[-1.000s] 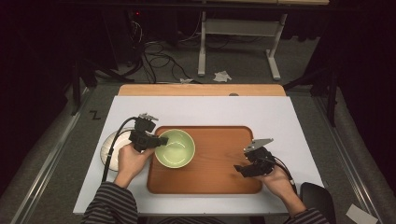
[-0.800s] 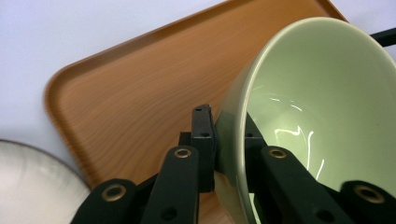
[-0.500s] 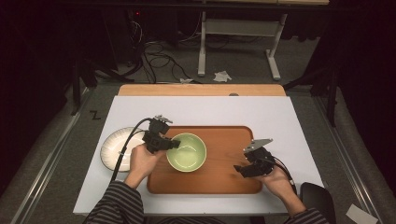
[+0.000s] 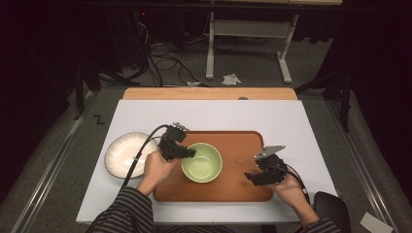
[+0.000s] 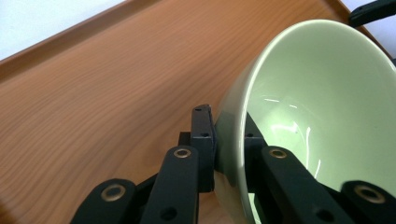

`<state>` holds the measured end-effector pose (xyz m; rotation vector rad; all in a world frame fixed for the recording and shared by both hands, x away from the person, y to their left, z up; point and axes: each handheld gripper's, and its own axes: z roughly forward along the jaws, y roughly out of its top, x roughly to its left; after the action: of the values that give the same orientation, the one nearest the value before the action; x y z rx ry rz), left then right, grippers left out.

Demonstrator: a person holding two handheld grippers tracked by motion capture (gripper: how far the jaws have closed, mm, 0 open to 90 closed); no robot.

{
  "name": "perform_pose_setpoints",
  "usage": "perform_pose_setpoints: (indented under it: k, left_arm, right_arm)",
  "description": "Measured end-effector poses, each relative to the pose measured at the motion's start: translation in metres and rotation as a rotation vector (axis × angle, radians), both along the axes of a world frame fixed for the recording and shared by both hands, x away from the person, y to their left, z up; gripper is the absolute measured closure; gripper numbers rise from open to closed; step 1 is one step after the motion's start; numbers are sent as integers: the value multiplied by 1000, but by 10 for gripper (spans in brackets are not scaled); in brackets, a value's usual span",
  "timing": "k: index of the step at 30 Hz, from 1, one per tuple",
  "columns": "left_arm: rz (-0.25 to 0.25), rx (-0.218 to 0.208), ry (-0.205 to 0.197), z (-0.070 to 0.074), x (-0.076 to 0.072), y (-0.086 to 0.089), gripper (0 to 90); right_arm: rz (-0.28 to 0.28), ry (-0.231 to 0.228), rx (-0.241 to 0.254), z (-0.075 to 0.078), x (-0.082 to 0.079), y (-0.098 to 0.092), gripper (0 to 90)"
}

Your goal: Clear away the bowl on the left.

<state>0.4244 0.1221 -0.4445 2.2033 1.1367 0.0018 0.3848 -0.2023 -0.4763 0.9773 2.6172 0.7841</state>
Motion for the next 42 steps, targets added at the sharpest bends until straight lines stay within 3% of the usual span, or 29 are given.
perform_pose_setpoints:
  k: [25,37,42]
  left_arm:
    - [-23,-2,48,-24,22,-16,822]
    - [-3,-14,23,-28,19,-18,820]
    - [8,-4,45,-32,18,-14,816]
  right_arm:
    - [-79,-6,2,0,-17,-19,362]
    - [-61,-5,8,1,-13,-17,361]
    - [-48,-2,7,0,-11,-15,360]
